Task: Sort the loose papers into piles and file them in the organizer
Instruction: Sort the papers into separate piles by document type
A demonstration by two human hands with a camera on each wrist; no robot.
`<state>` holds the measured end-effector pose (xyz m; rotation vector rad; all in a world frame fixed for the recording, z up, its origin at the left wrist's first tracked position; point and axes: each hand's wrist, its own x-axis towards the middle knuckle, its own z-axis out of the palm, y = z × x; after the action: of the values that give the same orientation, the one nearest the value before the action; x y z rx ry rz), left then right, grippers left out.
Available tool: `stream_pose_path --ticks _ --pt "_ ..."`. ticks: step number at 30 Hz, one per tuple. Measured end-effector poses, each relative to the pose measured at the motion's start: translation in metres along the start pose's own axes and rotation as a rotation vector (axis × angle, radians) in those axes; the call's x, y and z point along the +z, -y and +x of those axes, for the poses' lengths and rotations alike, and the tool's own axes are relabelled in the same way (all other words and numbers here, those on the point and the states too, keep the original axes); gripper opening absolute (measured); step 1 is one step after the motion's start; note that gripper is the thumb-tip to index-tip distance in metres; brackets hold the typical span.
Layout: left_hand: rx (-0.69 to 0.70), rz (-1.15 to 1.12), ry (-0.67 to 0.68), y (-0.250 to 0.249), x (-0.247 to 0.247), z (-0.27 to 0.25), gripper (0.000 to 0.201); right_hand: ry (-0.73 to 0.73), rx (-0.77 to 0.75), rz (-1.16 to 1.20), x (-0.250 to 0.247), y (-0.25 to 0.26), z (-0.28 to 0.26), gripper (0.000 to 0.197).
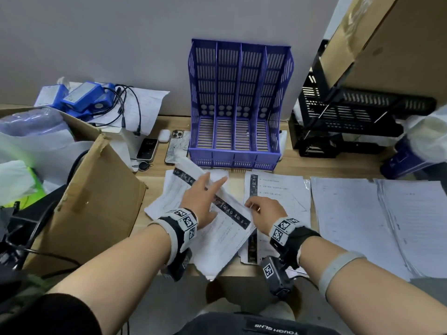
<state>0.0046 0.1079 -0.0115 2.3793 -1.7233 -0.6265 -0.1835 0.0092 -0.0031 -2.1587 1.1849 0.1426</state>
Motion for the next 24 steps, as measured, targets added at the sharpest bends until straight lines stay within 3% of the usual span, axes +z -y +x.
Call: stream_pose_path --ticks 3,6,8,10,13,16,18,22,24 --pt "0.127 0.282 -0.048 -0.012 -0.028 0.02 0.063 -0.119 -0.076 0.082 -0.029 0.007 0.005 0.024" --pt "0.096 0.22 -0.046 -0.017 -0.048 0.034 0.018 -0.303 -0.121 0.307 -0.056 0.011 0.011 0.013" --pt "0.017 -0.054 -0.056 -0.014 -0.057 0.038 0.017 -0.38 -0.048 0.436 -0.07 0.007 0.013 0.01" --pt "-0.058 -0.376 -0.175 -0.009 -0.065 0.042 0.012 -0.321 0.148 0.471 -0.078 -0.007 0.012 0.033" --pt "-0.181 -0.687 -0.341 -0.009 -0.076 0.041 0.016 -0.079 0.363 0.654 -0.073 -0.036 0.005 0.055" --pt "-0.211 -0.796 -0.378 -0.011 -0.074 0.04 0.026 0.134 0.328 0.982 -0.056 -0.046 -0.006 0.039" --pt "-0.235 -0.824 -0.334 -0.014 -0.06 0.042 0.028 0.194 0.278 1.074 -0.051 -0.042 -0.011 0.036" --pt "-0.311 -0.904 -0.15 -0.017 -0.017 0.052 0.029 0.191 0.318 1.28 -0.054 -0.043 -0.013 0.06" --pt "-0.34 -0.922 -0.062 -0.011 0.011 0.06 0.034 0.091 0.359 1.147 -0.054 -0.053 -0.015 0.05"
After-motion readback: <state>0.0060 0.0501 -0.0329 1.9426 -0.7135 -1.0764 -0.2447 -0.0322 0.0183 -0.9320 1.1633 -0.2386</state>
